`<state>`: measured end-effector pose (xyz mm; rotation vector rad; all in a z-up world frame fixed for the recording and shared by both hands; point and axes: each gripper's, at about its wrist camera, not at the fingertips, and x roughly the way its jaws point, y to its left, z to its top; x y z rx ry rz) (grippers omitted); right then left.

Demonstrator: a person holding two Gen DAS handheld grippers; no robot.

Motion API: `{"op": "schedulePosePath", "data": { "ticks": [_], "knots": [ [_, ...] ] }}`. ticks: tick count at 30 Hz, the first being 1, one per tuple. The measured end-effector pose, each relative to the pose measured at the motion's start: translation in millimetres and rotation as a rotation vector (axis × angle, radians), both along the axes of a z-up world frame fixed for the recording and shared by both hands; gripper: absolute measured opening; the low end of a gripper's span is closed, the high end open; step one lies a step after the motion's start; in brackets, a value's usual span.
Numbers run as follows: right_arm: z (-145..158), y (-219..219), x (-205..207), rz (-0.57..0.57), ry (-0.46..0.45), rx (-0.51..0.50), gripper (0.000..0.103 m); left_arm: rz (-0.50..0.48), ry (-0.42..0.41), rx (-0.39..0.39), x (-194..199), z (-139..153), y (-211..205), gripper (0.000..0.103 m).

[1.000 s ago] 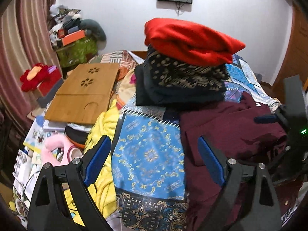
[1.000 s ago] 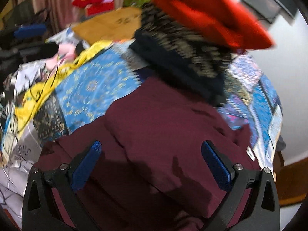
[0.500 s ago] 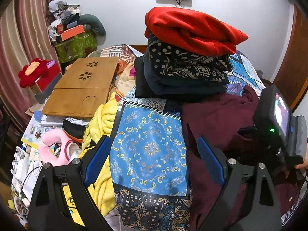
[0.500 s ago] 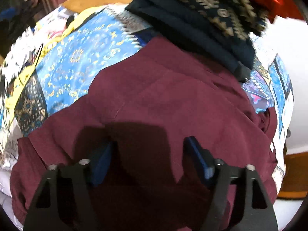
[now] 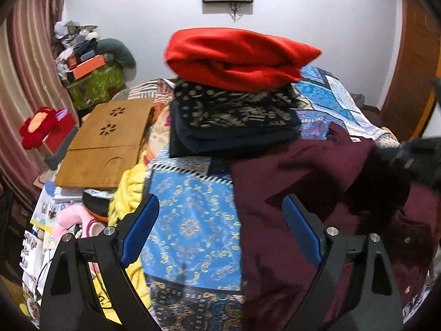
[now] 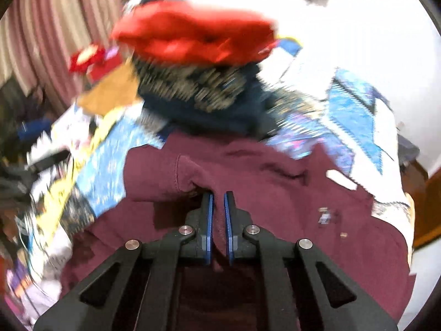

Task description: Fold large clothes

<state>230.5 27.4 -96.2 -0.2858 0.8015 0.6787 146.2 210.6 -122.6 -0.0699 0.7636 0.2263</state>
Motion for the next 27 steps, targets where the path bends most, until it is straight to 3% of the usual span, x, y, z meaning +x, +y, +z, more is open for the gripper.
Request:
{"op": "schedulePosePath", "data": {
  "ticks": [5,9,17,23,25,27],
  "knots": [
    [33,-65,7,-0.139,-0.037,0.131,0.007,-0.062,0.022,-0.004,19,-3,-28,0.091],
    [41,-113,10,-0.249,-0.035,0.207,0.007,-0.129,0.062,-0.023,39,-15,-57,0.091],
    [-10,-197,18,-0.464,0.120,0.280,0.007,-0.240,0.183,-0.056,69,-55,-109,0.091],
    [-76,-235,20,-0.573,0.329,0.283,0.009,-0.287,0.281,-0.044,77,-86,-132,0.091],
    [-82,-239,16,-0.571,0.329,0.278,0.009,-0.286,0.289,-0.039,77,-89,-134,0.091],
    [-75,-234,11,-0.569,0.303,0.244,0.017,-0.282,0.294,-0.045,79,-87,-133,0.091]
  ]
}}
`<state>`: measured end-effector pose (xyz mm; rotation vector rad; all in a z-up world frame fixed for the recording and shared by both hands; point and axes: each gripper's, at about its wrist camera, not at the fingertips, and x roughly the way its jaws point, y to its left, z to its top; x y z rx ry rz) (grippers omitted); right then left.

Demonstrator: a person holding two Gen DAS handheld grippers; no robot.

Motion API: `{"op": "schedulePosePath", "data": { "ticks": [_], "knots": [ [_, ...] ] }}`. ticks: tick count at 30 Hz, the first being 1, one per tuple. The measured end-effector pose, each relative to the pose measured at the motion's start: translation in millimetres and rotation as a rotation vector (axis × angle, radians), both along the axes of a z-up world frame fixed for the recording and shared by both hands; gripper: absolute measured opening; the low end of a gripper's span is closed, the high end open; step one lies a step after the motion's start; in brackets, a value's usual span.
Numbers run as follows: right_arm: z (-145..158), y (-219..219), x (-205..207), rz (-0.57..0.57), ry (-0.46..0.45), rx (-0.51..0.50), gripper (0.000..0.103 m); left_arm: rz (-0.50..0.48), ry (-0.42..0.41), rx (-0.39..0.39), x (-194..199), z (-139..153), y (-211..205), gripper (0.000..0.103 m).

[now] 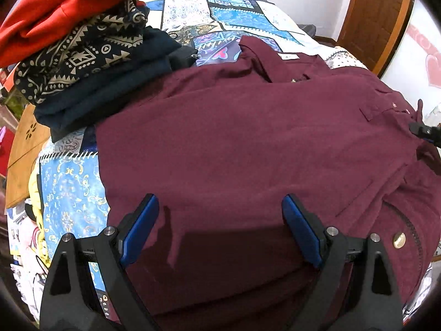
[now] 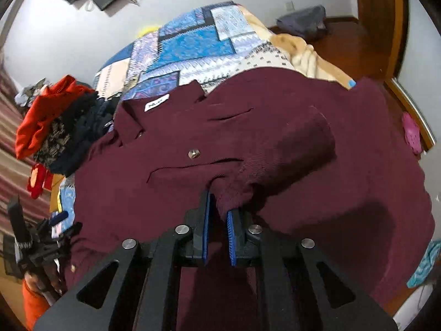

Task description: Fold large clothes

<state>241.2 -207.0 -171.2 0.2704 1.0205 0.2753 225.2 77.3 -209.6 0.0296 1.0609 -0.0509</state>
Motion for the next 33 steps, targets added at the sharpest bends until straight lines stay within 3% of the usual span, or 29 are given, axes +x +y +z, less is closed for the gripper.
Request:
{"op": "schedulePosePath", "data": {
  "ticks": [4,6,10,16,20,24,33],
  "knots": [
    [8,-8,-5,0.003,-0.004,-0.023,0.036,0.007,-0.006,0.000,2,10,-1,0.091],
    [16,-20,-11,-0.005,-0.030,-0.023,0.051,0.005,-0.026,0.006,4,19,-3,0.091],
    [34,-51,-21,-0.060,-0.083,-0.010,0.056,-0.009,-0.092,0.011,9,44,-15,0.091],
    [38,-131,-31,-0.266,-0.119,0.047,0.062,-0.037,-0.187,-0.010,21,81,-42,0.091],
    [17,-188,-40,-0.421,-0.062,0.093,0.062,-0.067,-0.221,-0.030,28,94,-62,0.091],
    [-25,-238,-52,-0.555,0.032,0.199,0.062,-0.107,-0.225,-0.035,32,94,-82,0.091],
    [-89,-261,-58,-0.600,0.153,0.431,0.062,-0.143,-0.169,-0.029,41,74,-105,0.091]
  ]
}}
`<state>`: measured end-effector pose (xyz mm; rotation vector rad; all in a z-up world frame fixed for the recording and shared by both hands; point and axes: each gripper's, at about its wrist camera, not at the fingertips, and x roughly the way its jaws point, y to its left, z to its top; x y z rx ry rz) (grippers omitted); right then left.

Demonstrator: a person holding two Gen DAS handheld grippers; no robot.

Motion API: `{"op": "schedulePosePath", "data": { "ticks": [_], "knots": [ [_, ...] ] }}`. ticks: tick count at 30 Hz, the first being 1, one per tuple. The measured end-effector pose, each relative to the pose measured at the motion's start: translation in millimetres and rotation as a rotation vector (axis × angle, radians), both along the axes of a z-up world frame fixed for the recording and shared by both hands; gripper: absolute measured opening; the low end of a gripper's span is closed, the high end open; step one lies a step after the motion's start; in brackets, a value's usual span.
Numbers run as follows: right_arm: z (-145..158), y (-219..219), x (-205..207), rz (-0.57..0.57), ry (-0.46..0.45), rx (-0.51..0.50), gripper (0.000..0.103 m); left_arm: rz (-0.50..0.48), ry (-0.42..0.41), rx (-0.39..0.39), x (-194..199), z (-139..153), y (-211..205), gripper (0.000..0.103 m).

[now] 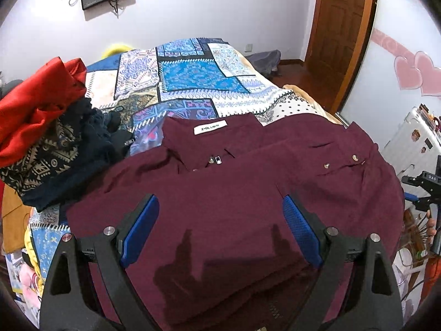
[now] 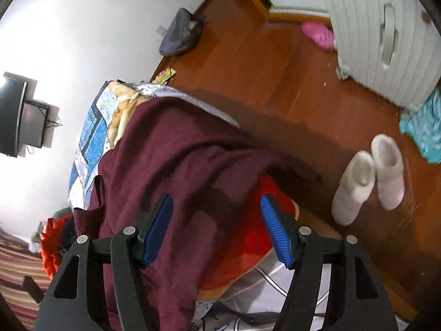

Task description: Fold large clothes

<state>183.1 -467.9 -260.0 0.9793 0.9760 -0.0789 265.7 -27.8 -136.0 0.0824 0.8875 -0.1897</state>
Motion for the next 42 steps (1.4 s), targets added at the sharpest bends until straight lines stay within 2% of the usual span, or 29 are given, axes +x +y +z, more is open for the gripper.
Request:
{"op": "schedulePosePath", "data": {
  "ticks": [5,7,8,13,15,18,21,24,26,29,31,33,35,38,40,41,42],
  "knots": [
    [0,-1,9,-0.039,-0.027,-0.052,0.063,0.020,0.015,-0.004,0,-5,4,0.091],
    [-2,-5,15,-0.058,-0.028,-0.067,0.056,0.028,0.022,-0.006,0,-7,7,0.091],
    [-7,-7,21,-0.068,-0.011,-0.066,0.046,0.033,0.025,-0.005,0,-9,8,0.091],
    [-7,-10,31,-0.111,-0.016,-0.050,0.021,0.051,0.027,-0.010,-2,-11,16,0.091],
    [11,-4,31,-0.117,-0.039,-0.115,0.006,0.058,0.019,-0.009,-5,-10,20,0.091],
    [47,5,29,-0.108,-0.142,-0.140,0.005,0.066,0.002,0.000,-9,-6,26,0.091],
    [104,29,30,-0.045,-0.284,-0.209,0.004,0.071,-0.012,0.000,-12,-3,32,0.091],
    [167,75,33,0.103,-0.461,-0.282,0.004,0.073,-0.028,-0.012,-16,1,37,0.091],
    [196,112,33,0.222,-0.569,-0.297,0.003,0.074,-0.037,-0.019,-18,4,39,0.091],
    [220,170,34,0.387,-0.637,-0.353,0.003,0.068,-0.050,-0.030,-23,7,42,0.091],
    [217,210,36,0.486,-0.627,-0.382,0.003,0.068,-0.060,-0.030,-27,8,44,0.091],
    [202,233,40,0.534,-0.581,-0.394,0.003,0.069,-0.066,-0.027,-30,9,47,0.091],
    [185,240,43,0.534,-0.532,-0.412,0.003,0.068,-0.070,-0.028,-34,11,50,0.091],
    [165,221,44,0.467,-0.434,-0.437,0.004,0.071,-0.076,-0.027,-38,12,56,0.091],
    [158,198,42,0.418,-0.374,-0.408,0.009,0.077,-0.073,-0.029,-39,12,59,0.091],
    [156,184,39,0.381,-0.352,-0.398,0.017,0.080,-0.071,-0.030,-38,11,60,0.091],
    [155,170,35,0.338,-0.337,-0.399,0.030,0.085,-0.069,-0.032,-36,10,61,0.091]
  ]
}}
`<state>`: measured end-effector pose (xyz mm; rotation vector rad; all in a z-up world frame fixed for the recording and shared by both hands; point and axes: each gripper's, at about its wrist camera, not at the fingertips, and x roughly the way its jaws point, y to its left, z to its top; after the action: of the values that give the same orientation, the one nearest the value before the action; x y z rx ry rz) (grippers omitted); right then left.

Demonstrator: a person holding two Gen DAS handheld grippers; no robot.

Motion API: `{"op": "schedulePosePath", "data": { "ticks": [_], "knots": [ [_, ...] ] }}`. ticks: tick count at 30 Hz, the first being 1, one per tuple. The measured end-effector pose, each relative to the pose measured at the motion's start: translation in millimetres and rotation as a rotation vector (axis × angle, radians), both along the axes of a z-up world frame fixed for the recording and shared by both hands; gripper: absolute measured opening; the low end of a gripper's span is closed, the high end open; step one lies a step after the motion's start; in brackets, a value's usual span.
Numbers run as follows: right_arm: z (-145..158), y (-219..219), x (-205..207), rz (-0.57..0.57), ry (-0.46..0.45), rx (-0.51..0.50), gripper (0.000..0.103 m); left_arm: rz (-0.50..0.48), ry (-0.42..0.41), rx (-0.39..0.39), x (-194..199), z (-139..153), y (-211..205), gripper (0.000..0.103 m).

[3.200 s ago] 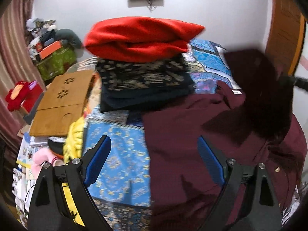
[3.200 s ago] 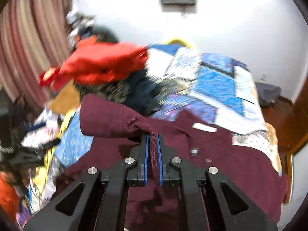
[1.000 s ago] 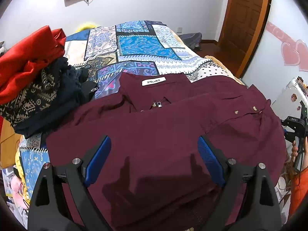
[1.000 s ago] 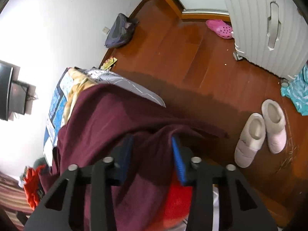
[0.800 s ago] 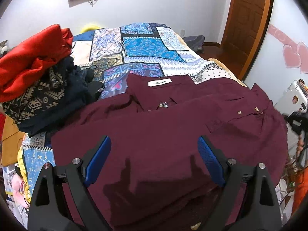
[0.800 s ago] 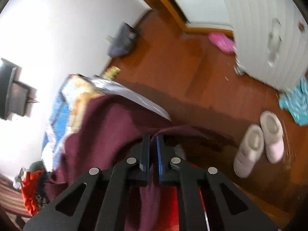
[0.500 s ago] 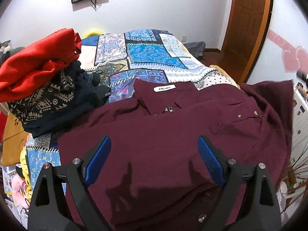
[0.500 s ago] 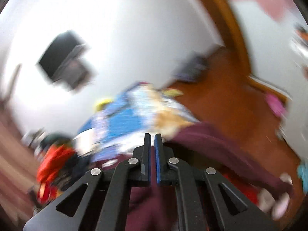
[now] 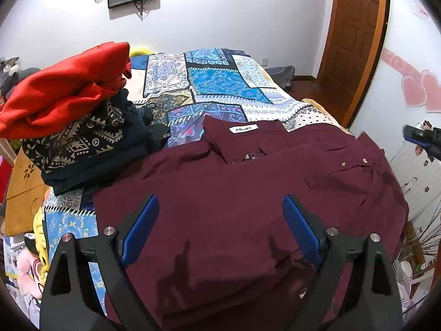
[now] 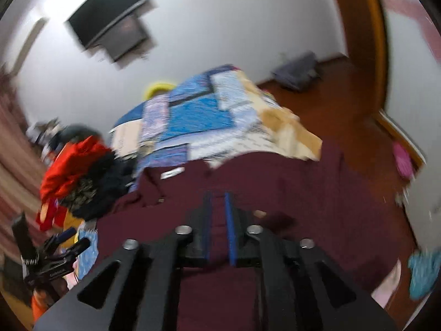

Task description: Fold large clothes

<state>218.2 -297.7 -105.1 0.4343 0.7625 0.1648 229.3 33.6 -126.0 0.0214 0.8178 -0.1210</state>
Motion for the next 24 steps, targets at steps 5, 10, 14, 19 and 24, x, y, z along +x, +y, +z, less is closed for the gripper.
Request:
{"op": "schedulePosePath", "data": {
  "ticks": [5,10,14,19,24],
  "knots": [
    [-7,-69,-26,-0.205,0.007,0.029,0.064,0.015,0.030,-0.018,9,-8,-3,0.091],
    [-48,-124,-43,-0.357,0.113,0.153,0.064,-0.008,0.042,-0.013,15,-11,-17,0.091],
    [-107,-152,-53,-0.415,0.260,0.287,0.064,-0.033,0.042,0.010,16,-11,-31,0.091],
    [-160,-155,-62,-0.430,0.362,0.442,0.064,-0.051,0.050,0.032,16,-12,-42,0.091],
    [-166,-156,-61,-0.449,0.328,0.497,0.064,-0.049,0.061,0.049,17,-15,-45,0.091]
  ]
}}
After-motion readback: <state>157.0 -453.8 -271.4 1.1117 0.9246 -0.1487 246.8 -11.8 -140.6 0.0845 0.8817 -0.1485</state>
